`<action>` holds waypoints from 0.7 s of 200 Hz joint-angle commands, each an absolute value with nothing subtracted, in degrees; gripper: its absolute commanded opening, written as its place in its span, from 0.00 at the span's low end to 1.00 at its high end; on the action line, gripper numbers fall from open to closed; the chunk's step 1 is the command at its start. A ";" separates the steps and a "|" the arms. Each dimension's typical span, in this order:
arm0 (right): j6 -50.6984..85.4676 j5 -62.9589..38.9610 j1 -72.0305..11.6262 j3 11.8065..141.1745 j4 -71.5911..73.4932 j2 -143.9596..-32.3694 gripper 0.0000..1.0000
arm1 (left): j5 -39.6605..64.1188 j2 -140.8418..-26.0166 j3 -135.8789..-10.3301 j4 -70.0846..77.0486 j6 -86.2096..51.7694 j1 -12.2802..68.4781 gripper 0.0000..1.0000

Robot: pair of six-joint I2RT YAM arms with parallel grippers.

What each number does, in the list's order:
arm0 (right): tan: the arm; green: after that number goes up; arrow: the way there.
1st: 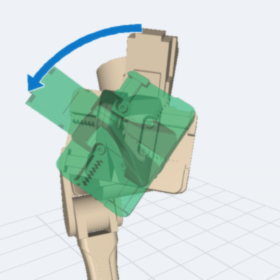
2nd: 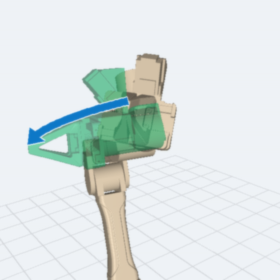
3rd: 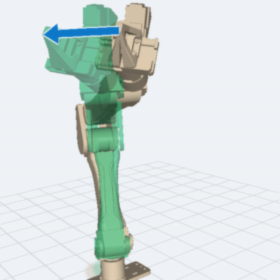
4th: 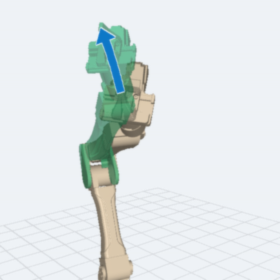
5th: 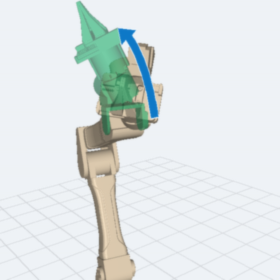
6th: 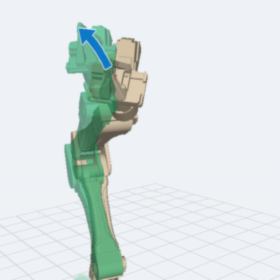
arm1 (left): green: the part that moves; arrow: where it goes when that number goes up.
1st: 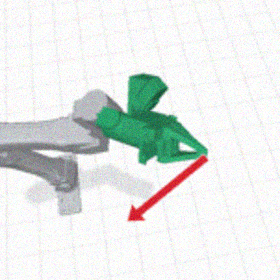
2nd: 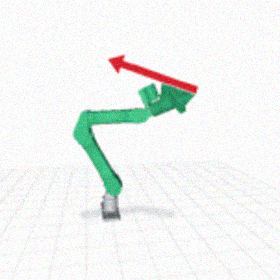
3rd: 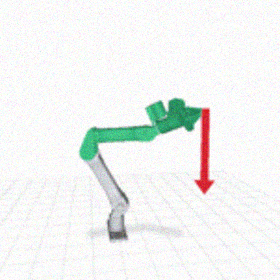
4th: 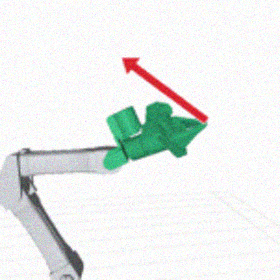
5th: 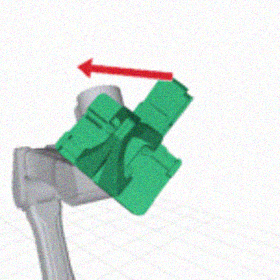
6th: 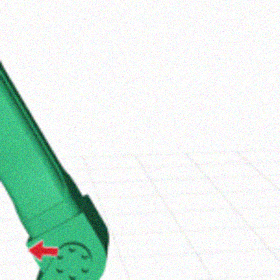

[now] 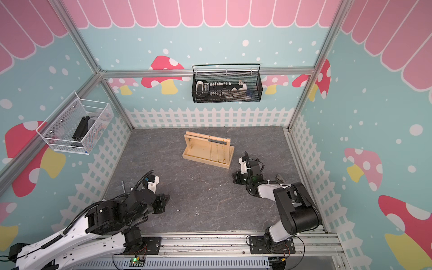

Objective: Take the necklace off the jewelry display stand
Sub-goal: Place the necklace at the center of the board.

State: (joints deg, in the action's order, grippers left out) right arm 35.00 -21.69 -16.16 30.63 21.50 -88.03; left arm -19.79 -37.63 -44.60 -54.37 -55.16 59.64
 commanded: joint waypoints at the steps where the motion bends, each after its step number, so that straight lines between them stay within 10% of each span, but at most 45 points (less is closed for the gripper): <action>1: 36.06 -22.68 -16.00 31.82 23.22 -89.27 0.09 | -22.42 -37.15 -43.91 -57.27 -58.26 60.56 0.00; 140: 36.74 -23.55 -16.00 32.27 23.72 -91.08 0.08 | -27.10 -36.26 -38.67 -54.28 -59.68 62.76 0.00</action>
